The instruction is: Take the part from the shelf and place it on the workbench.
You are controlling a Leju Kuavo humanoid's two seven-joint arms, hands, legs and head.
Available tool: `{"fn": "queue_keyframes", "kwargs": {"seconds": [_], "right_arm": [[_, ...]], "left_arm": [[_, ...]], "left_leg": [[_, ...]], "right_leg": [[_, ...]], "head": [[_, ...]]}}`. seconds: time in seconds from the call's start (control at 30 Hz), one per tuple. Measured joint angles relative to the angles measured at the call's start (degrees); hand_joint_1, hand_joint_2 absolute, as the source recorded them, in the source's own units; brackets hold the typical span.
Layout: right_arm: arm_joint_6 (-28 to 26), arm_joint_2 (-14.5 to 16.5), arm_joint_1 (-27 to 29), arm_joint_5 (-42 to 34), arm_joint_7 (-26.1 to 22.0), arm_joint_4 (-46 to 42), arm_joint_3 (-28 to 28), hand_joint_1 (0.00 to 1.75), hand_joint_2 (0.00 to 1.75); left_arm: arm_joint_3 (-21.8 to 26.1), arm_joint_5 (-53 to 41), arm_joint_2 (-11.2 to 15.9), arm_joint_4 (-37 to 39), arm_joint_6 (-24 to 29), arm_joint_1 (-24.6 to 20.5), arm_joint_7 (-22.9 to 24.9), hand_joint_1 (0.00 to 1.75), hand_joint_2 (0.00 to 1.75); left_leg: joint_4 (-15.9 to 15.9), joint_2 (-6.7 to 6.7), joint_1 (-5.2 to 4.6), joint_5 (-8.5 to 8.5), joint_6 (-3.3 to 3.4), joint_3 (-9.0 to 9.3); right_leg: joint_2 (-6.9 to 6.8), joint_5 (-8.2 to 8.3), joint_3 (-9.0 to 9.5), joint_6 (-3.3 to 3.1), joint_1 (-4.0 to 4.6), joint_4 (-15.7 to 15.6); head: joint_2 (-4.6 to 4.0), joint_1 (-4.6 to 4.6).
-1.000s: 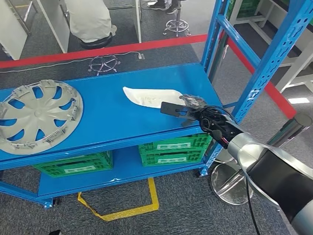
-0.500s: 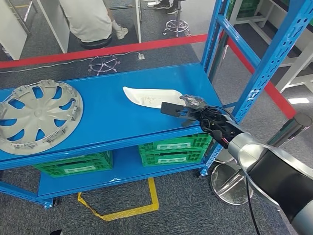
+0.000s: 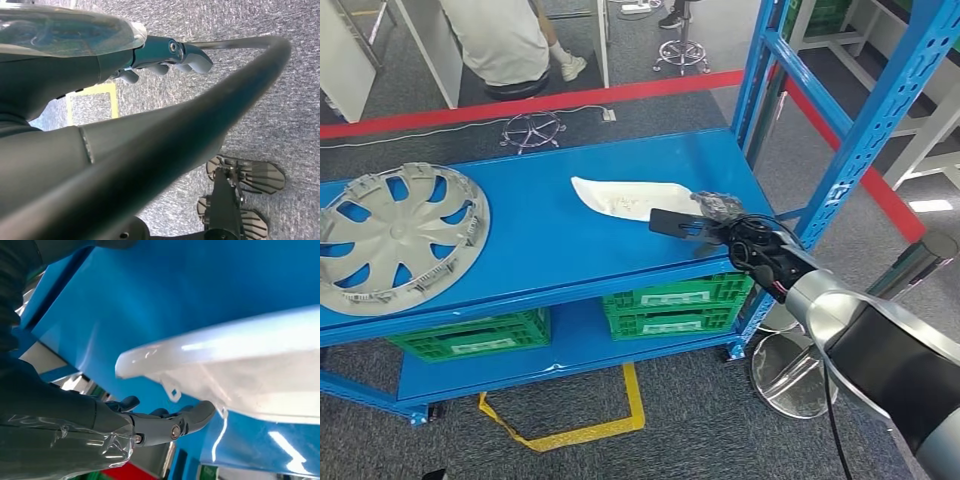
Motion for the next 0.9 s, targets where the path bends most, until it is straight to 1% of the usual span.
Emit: {"fn": "queue_keyframes", "kwargs": {"seconds": [0.23, 0.43, 0.7, 0.9], "right_arm": [[0.61, 0.41, -2.53, 7.45, 3.75, -1.74, 1.71, 0.00, 1.75], [0.56, 0.95, -3.43, 8.66, 5.00, -2.96, 2.99, 0.00, 1.75], [0.50, 1.01, -3.72, 9.75, 4.91, -3.51, 3.99, 0.00, 1.75], [0.95, 1.60, -3.63, 9.90, 1.46, -3.50, 4.51, 0.00, 1.75]], "left_arm": [[-0.01, 0.92, 0.00, 0.00, 0.18, 0.12, -0.07, 0.00, 0.00], [-0.01, 1.16, -0.02, 0.00, 0.19, 0.30, -0.31, 0.00, 0.00], [-0.02, 1.48, -0.02, 0.00, 0.19, 0.33, -0.45, 0.00, 0.00], [-0.03, 1.68, -0.04, 0.00, 0.07, 0.30, -0.68, 0.00, 0.00]], "left_leg": [[-0.01, -0.01, 0.00, 0.00, 0.00, 0.00], [-0.01, -0.04, 0.00, 0.00, 0.00, 0.01], [-0.01, -0.05, -0.01, 0.00, 0.00, 0.01], [-0.01, -0.04, 0.00, 0.00, 0.00, 0.01]], "right_leg": [[-0.02, 0.00, 0.03, 0.00, 0.01, 0.00], [-0.07, 0.00, 0.04, 0.00, 0.01, 0.00], [-0.07, 0.00, 0.05, 0.00, 0.01, 0.00], [-0.06, 0.00, 0.04, 0.00, 0.01, 0.00]], "head": [[0.00, 0.00], [0.00, 0.00], [0.01, 0.00], [0.00, 0.00]]}}
